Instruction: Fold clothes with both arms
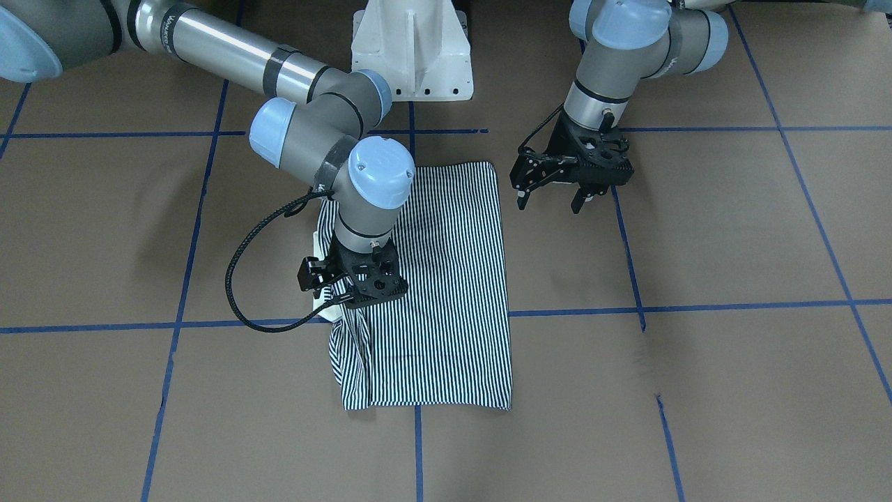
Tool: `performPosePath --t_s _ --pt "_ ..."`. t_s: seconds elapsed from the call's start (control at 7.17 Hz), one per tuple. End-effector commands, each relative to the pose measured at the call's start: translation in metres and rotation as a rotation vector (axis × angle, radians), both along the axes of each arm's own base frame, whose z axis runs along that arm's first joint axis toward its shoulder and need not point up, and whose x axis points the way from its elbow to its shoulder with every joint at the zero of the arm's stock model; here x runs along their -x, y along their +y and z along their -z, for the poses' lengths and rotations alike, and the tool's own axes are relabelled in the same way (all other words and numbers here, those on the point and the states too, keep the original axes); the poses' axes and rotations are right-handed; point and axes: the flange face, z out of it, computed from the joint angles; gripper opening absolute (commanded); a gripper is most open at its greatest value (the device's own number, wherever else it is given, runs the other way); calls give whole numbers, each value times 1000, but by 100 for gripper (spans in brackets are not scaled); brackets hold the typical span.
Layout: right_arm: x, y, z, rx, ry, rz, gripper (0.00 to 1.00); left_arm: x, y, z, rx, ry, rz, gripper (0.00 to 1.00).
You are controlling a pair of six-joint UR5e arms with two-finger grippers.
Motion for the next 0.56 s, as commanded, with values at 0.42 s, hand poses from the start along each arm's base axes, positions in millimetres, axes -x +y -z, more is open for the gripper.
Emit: performPosePath --t_s 0.42 --pt "-69 -46 -66 0 75 25 100 -1 0 0 -2 2 -2 100"
